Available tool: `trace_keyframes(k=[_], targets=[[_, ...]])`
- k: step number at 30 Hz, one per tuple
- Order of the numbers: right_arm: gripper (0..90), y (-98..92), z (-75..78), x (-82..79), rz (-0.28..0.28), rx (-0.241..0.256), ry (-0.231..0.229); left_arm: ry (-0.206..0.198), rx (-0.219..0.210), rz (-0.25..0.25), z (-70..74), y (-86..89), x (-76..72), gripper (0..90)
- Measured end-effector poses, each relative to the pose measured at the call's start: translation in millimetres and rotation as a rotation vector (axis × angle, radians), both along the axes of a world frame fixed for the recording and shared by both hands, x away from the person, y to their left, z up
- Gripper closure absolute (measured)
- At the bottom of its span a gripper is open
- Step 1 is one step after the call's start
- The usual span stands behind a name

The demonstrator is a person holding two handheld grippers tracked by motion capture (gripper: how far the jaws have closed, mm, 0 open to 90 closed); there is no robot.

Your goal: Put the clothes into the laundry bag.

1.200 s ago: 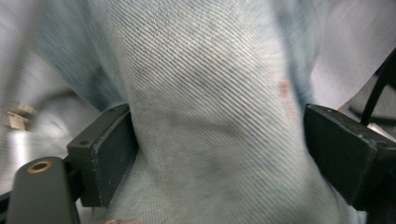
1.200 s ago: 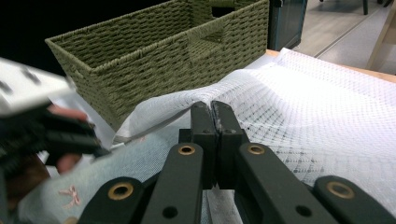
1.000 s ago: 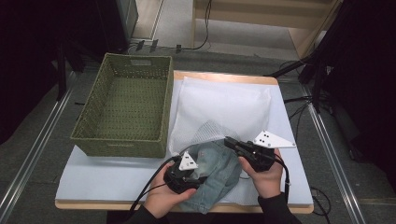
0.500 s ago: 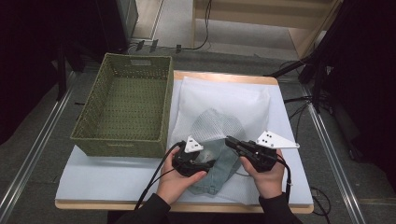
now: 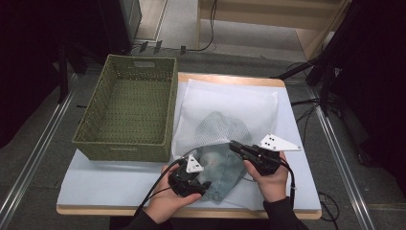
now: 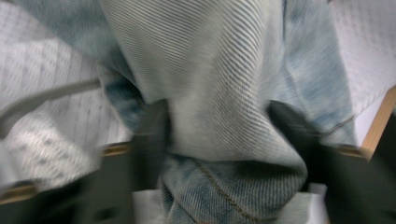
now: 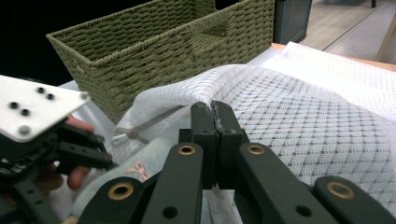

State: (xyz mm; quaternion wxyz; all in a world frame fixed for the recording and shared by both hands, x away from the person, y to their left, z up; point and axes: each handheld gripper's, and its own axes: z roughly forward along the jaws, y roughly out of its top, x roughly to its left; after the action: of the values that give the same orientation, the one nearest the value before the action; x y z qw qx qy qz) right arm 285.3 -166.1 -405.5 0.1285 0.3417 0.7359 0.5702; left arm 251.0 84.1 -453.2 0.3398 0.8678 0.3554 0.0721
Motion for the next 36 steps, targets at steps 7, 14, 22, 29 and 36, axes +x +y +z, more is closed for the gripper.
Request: trace_keyframes(k=[7, 14, 22, 29, 36], targets=[[90.0, 2.1, 3.2, -2.1, 0.012, 0.005, -0.011, -0.068, -0.114, 0.068, 19.6, -20.3, 15.6, 78.4], [90.0, -2.0, 4.9, -2.1, 0.005, 0.006, -0.02, -0.041, -0.114, 0.162, 12.6, -35.8, 52.2, 69.7], [90.0, -12.3, -0.6, 3.8, -0.034, 0.015, 0.003, -0.052, -0.179, 0.074, 13.5, -15.0, 23.1, 33.9], [90.0, -10.4, -4.0, 4.5, -0.047, 0.004, 0.01, -0.084, -0.051, 0.034, -5.3, -29.3, 6.8, 64.4], [90.0, -6.7, -14.1, 6.4, -0.047, -0.006, 0.031, -0.103, -0.091, 0.089, -5.0, -45.5, 27.1, 83.6]])
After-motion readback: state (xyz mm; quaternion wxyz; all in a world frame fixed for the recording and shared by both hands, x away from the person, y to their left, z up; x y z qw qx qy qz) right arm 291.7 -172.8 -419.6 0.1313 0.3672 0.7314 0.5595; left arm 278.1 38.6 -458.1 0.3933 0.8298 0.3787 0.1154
